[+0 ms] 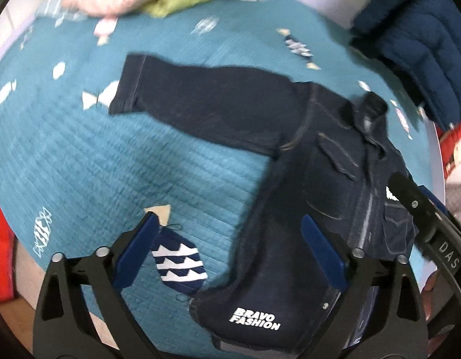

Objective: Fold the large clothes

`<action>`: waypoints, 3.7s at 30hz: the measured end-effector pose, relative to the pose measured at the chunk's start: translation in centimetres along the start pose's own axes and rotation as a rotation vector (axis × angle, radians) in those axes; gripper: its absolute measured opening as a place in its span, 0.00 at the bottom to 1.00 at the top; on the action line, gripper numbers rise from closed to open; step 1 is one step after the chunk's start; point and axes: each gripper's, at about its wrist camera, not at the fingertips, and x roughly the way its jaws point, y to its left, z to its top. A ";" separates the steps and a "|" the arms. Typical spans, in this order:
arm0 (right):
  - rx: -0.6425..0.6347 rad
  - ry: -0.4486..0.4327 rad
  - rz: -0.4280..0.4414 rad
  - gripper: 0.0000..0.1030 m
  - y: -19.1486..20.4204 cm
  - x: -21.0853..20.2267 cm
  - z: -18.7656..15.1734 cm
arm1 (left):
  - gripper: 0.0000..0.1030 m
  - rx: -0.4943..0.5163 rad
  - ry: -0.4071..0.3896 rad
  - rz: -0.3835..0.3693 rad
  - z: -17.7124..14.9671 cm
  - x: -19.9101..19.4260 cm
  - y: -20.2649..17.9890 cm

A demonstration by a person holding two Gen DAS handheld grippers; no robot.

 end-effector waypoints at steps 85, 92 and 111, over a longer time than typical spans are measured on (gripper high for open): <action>0.508 -0.145 0.121 0.13 -25.0 2.1 -3.7 | 0.23 0.641 -0.243 -0.196 1.6 6.8 -26.1; 0.513 0.117 0.092 0.00 -22.8 12.5 -4.8 | 0.06 0.475 -0.073 -0.059 2.0 16.8 -17.1; 0.383 0.016 0.096 0.00 -22.0 14.3 1.8 | 0.01 0.405 -0.177 -0.117 8.6 17.7 -20.4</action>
